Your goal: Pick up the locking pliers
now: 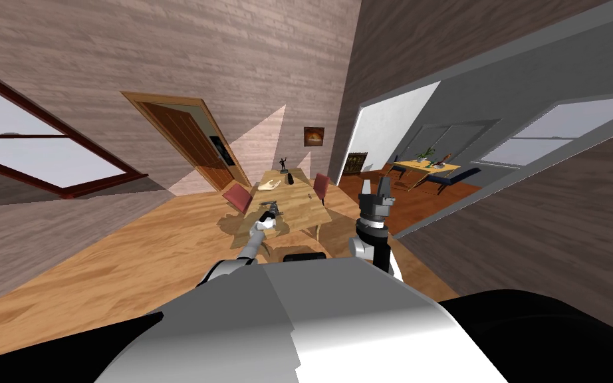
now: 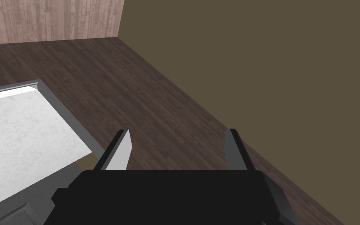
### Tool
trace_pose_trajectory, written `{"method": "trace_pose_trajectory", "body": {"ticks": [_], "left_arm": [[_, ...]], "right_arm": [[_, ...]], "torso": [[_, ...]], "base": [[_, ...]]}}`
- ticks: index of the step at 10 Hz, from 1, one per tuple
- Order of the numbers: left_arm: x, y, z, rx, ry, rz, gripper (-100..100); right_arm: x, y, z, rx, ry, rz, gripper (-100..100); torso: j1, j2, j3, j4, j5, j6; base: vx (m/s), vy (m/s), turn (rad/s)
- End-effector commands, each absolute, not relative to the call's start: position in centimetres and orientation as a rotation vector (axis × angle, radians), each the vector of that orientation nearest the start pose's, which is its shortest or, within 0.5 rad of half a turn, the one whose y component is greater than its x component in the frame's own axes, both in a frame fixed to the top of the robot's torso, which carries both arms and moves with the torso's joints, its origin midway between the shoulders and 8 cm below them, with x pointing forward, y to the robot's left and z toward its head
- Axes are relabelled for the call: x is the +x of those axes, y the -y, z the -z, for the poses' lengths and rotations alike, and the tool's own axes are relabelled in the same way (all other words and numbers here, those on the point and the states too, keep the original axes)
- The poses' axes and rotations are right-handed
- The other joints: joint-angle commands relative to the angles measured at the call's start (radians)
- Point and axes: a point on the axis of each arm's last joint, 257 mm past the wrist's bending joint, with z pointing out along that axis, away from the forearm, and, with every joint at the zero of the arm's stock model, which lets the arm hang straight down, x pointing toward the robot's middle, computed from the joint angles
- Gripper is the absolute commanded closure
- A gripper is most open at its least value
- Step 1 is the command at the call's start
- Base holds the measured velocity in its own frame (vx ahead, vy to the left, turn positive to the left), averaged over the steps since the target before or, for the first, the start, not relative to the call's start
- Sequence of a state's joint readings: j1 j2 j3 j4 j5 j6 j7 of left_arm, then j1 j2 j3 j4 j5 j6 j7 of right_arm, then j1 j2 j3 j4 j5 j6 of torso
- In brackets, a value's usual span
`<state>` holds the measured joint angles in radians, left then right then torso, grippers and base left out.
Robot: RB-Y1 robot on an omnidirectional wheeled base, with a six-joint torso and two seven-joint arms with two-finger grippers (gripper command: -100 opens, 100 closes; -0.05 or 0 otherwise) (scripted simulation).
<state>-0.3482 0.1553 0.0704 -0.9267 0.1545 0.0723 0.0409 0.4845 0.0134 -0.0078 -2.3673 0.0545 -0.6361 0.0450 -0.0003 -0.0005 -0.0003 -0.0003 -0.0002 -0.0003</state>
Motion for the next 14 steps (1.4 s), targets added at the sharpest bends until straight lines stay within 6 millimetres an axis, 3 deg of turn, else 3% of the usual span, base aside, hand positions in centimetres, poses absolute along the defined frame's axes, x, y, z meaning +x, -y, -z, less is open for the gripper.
{"method": "trace_pose_trajectory", "body": {"ticks": [1,10,14], "left_arm": [[59.7,-28.0,37.7,-1.585,-1.431,0.990,-100],[59.0,-28.0,42.6,-1.759,-1.518,0.878,-100],[58.6,-28.2,43.9,-1.809,-1.539,0.841,-100]], "right_arm": [[29.9,26.4,-8.8,0.425,-0.477,-1.269,0],[29.9,26.4,-8.8,0.425,-0.477,-1.269,0],[29.9,26.4,-8.8,0.425,-0.477,-1.269,0]], "torso": [[0.000,0.000,0.000,0.000,0.000,0.000],[0.000,0.000,0.000,0.000,0.000,0.000],[0.000,0.000,0.000,0.000,0.000,0.000]], "base": [[0.007,-0.007,0.025],[0.008,-0.007,0.019],[0.008,-0.005,0.014]]}}
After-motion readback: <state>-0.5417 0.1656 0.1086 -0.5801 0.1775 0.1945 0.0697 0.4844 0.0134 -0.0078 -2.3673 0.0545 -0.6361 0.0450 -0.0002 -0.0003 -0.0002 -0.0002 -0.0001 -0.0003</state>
